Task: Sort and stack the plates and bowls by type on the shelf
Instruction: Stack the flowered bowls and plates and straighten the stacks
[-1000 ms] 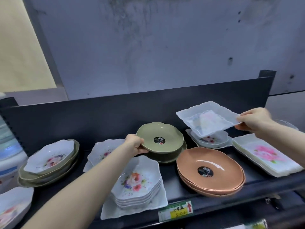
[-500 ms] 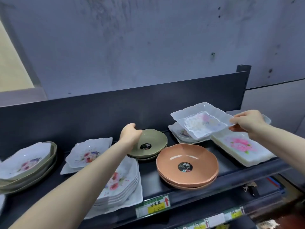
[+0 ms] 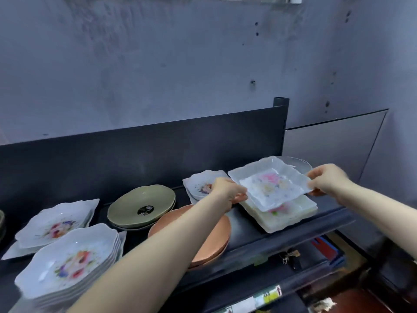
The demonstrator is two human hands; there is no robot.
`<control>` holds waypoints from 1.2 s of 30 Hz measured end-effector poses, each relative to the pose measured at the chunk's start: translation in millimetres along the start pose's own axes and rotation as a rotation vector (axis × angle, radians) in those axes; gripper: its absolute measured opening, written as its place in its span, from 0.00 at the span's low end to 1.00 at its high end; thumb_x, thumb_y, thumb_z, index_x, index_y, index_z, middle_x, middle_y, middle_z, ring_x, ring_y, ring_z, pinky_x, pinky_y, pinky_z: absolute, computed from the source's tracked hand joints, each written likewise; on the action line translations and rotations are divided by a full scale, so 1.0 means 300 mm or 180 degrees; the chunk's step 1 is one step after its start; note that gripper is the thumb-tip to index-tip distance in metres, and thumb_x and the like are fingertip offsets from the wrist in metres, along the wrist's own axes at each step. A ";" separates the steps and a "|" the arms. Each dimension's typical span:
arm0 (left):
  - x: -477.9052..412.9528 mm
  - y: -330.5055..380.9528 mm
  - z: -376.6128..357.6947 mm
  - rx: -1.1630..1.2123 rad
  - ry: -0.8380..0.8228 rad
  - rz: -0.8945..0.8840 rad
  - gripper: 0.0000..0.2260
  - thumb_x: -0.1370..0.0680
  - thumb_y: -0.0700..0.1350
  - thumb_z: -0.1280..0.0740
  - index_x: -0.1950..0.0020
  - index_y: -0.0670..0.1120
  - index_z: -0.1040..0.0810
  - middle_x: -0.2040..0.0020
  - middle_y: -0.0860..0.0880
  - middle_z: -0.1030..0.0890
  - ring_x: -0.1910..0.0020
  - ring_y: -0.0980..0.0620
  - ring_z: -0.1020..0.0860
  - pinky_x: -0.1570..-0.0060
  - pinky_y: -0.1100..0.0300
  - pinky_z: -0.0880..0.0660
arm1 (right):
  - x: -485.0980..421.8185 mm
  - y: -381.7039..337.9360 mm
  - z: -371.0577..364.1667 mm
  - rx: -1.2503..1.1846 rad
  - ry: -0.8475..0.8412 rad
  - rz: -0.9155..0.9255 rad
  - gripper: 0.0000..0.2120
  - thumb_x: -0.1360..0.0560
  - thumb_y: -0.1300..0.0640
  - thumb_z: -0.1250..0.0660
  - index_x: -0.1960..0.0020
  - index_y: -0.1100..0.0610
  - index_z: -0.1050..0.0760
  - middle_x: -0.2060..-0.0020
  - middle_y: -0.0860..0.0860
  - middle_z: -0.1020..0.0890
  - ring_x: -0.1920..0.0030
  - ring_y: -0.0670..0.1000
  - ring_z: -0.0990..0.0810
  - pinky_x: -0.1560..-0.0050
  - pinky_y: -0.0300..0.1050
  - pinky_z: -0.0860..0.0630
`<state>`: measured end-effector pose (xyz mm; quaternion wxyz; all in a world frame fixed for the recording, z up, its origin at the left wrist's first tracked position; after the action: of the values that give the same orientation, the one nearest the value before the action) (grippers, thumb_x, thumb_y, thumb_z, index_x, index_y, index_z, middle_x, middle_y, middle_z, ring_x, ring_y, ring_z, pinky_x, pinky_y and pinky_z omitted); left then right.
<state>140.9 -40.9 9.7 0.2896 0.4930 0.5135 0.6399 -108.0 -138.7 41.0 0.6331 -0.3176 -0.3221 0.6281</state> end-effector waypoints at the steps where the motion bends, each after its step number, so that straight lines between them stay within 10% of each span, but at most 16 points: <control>1: 0.004 -0.016 -0.029 -0.0044 -0.0003 0.0102 0.06 0.28 0.27 0.33 0.57 0.35 0.27 0.56 0.36 0.22 0.72 0.48 0.22 0.80 0.65 0.24 | -0.011 0.025 0.006 0.0213 0.0006 0.0016 0.12 0.35 0.73 0.34 0.63 0.59 0.17 0.69 0.58 0.17 0.68 0.58 0.18 0.59 0.51 0.17; 5: -0.026 -0.072 -0.077 -0.0244 0.0166 0.0264 0.17 0.26 0.29 0.34 0.38 0.31 0.29 0.50 0.35 0.24 0.76 0.50 0.23 0.84 0.67 0.29 | -0.039 0.086 0.001 0.0815 -0.0214 0.0124 0.12 0.38 0.68 0.32 0.70 0.51 0.20 0.66 0.54 0.16 0.57 0.59 0.17 0.56 0.45 0.23; 11: -0.011 -0.045 -0.014 -0.0353 0.0555 0.0003 0.10 0.28 0.29 0.37 0.65 0.41 0.31 0.66 0.44 0.31 0.74 0.51 0.29 0.74 0.64 0.24 | -0.065 0.039 -0.065 0.1251 -0.0429 0.0697 0.07 0.32 0.62 0.32 0.61 0.51 0.18 0.56 0.51 0.14 0.50 0.56 0.19 0.53 0.45 0.25; 17: 0.116 0.042 0.115 -0.0638 0.0694 -0.0460 0.16 0.26 0.32 0.36 0.38 0.39 0.24 0.55 0.48 0.23 0.62 0.49 0.23 0.65 0.63 0.23 | -0.017 -0.140 -0.176 0.0802 -0.0609 0.1382 0.10 0.29 0.64 0.33 0.50 0.56 0.17 0.55 0.51 0.16 0.50 0.53 0.20 0.50 0.44 0.26; 29: 0.569 0.007 0.840 -0.1030 0.2114 -0.0751 0.14 0.28 0.34 0.36 0.44 0.43 0.20 0.53 0.46 0.19 0.60 0.52 0.22 0.63 0.63 0.23 | 0.376 -0.589 -0.686 0.0476 -0.1661 0.2395 0.10 0.29 0.65 0.34 0.53 0.54 0.17 0.58 0.49 0.16 0.56 0.49 0.21 0.60 0.30 0.28; 36: 0.771 -0.079 1.302 -0.0863 0.2789 -0.0588 0.12 0.27 0.33 0.36 0.47 0.43 0.20 0.52 0.45 0.19 0.55 0.49 0.21 0.60 0.61 0.22 | 0.604 -0.770 -0.977 0.0411 -0.1924 0.2534 0.10 0.29 0.64 0.35 0.55 0.53 0.17 0.59 0.50 0.16 0.55 0.53 0.17 0.56 0.42 0.23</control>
<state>420.2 314.3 59.2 0.1630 0.0863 0.5409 0.8206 265.6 41.1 55.9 0.2412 -0.1798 -0.3055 0.9034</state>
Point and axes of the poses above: each hand's wrist, its own x-axis away from the middle knuckle, its own z-axis out of the back of the hand, y = z × x, the point moved 6 cm from there along -x, towards the middle knuckle
